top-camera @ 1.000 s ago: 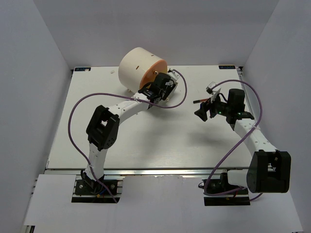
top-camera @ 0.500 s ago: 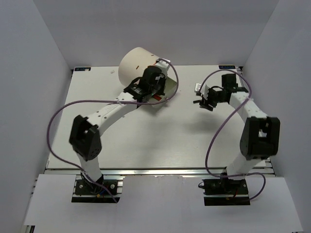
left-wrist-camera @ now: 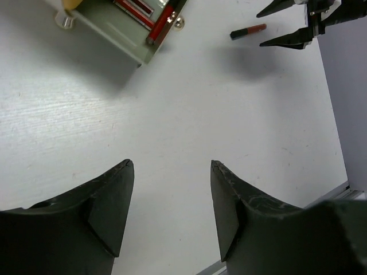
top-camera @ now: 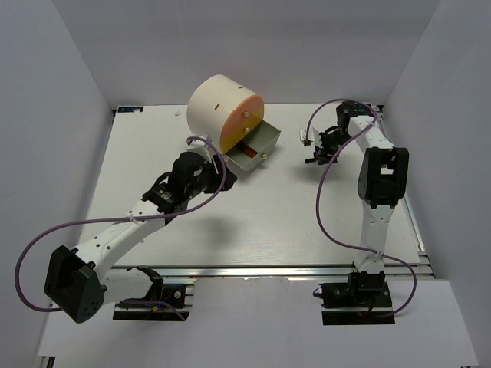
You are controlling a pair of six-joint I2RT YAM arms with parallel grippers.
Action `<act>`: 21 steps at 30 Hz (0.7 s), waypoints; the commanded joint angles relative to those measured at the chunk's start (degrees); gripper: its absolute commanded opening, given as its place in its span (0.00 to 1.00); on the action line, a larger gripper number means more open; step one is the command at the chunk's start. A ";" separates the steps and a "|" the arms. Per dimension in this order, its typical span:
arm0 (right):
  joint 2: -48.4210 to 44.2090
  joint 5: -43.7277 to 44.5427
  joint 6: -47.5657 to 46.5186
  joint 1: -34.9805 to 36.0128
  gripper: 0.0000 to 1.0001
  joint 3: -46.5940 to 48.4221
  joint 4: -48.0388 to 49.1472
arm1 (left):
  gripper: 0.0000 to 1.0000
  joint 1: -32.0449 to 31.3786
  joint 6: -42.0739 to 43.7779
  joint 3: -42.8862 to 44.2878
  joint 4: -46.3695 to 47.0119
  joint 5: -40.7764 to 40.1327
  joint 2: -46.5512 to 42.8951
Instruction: Organize the makeup
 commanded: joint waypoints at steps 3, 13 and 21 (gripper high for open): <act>3.08 2.10 -2.44 -0.30 0.60 5.79 -6.57 | 0.66 1.58 -5.11 -2.84 2.25 -0.86 -4.37; 8.00 3.86 -0.86 -0.22 0.58 9.65 -7.09 | 0.66 3.08 -5.55 -2.84 1.03 0.37 -3.14; 12.13 5.53 -4.36 -0.22 0.51 13.35 -16.31 | 0.66 3.60 -7.39 -3.72 2.08 0.90 -3.58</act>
